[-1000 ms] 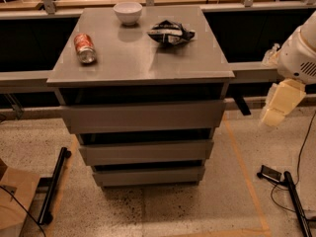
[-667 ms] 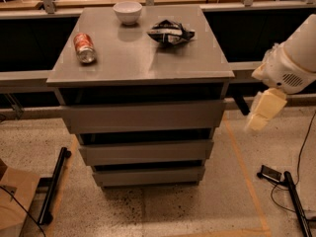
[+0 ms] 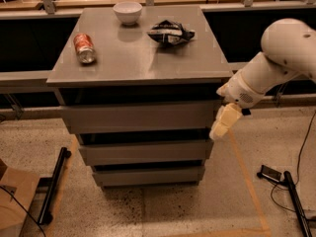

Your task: Open top drawer

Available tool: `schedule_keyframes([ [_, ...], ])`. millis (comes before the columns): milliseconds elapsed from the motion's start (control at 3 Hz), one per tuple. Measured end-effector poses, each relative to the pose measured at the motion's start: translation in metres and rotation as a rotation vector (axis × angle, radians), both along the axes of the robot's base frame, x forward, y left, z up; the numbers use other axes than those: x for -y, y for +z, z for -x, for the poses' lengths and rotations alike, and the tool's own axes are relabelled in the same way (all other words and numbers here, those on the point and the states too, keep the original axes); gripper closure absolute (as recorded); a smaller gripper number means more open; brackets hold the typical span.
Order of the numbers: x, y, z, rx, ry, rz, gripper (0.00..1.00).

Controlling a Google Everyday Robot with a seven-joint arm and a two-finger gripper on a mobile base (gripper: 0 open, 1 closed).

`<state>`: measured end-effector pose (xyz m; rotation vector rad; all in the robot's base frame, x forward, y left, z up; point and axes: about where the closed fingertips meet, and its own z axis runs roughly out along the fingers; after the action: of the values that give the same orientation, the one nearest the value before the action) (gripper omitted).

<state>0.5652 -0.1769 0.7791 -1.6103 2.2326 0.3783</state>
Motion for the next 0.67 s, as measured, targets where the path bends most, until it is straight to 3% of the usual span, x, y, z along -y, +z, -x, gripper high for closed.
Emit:
schedule_keyframes([
  [333,-0.0241,-0.0046,-0.0296,0.031,-0.003,-0.066,0.0],
  [667,-0.0244,-0.0049,-0.0311,0.034,-0.005,-0.069,0.0],
])
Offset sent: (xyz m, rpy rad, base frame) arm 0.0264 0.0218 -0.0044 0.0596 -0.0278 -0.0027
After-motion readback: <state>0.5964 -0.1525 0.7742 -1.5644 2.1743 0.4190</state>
